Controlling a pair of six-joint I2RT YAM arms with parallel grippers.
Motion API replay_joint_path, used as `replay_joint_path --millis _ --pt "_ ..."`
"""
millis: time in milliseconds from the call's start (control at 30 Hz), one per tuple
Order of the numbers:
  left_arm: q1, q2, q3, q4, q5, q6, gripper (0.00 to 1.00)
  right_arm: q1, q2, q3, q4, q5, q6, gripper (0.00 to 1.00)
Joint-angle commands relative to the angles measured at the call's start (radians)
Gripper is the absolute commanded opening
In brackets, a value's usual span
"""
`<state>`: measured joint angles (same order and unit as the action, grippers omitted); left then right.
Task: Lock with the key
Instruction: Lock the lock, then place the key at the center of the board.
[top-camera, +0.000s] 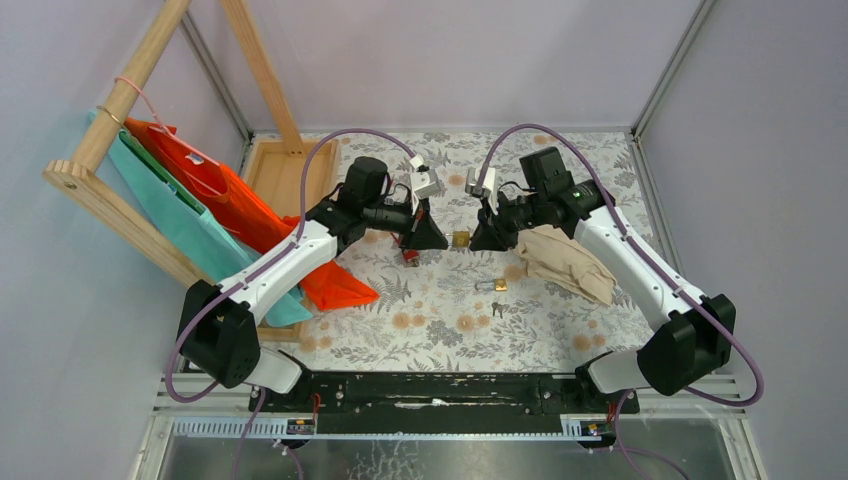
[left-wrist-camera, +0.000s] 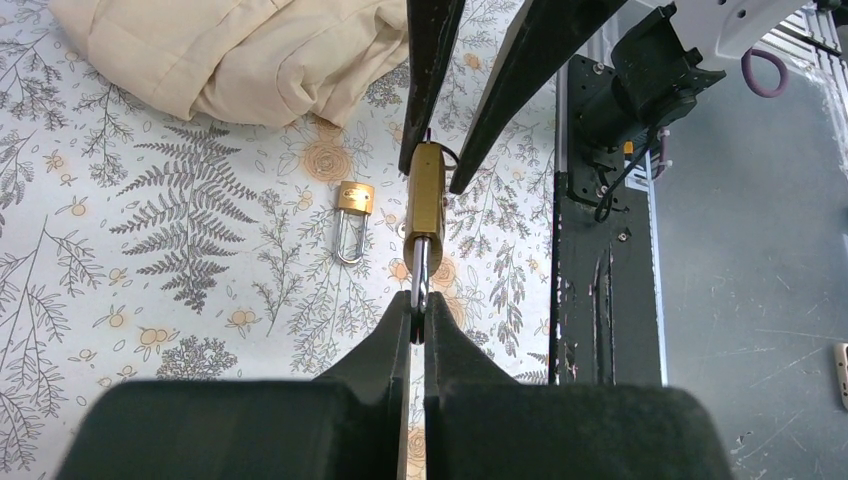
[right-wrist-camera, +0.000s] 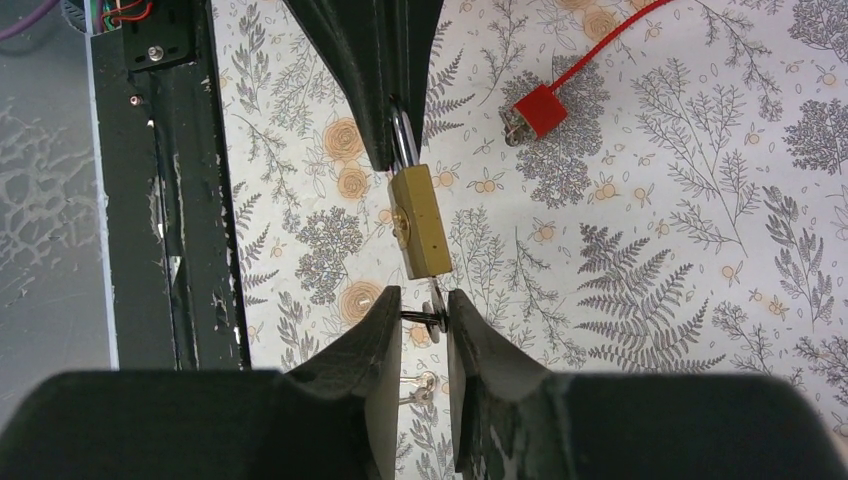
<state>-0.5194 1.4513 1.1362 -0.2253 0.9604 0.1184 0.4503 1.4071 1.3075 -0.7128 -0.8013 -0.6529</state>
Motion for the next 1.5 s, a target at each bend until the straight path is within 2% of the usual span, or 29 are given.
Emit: replay_joint_path --millis 0,467,733,933,1100,1300,1467 --pt "0.009 -0.035 -0.004 0.018 -0.002 0.037 0.0 -0.018 -0.019 0.004 0.032 0.012 0.005 0.0" --pt "0.022 -0.036 0.003 0.004 -0.016 0.057 0.0 -0.061 -0.039 -0.028 -0.025 0.051 -0.074 0.0" --pt "0.039 -0.038 0.005 0.033 -0.054 0.009 0.0 -0.062 -0.039 -0.048 -0.001 0.048 -0.038 0.0" --pt "0.094 -0.024 0.015 0.097 -0.216 -0.142 0.0 -0.05 -0.023 -0.141 0.155 0.017 0.095 0.02" --pt "0.157 -0.017 0.022 0.137 -0.263 -0.225 0.02 0.046 0.039 -0.225 0.25 0.026 0.148 0.05" --pt "0.23 -0.02 0.013 0.195 -0.259 -0.32 0.01 0.153 0.167 -0.296 0.37 0.019 0.232 0.05" --pt "0.258 -0.028 -0.008 0.211 -0.229 -0.339 0.02 0.182 0.231 -0.33 0.409 0.013 0.256 0.07"
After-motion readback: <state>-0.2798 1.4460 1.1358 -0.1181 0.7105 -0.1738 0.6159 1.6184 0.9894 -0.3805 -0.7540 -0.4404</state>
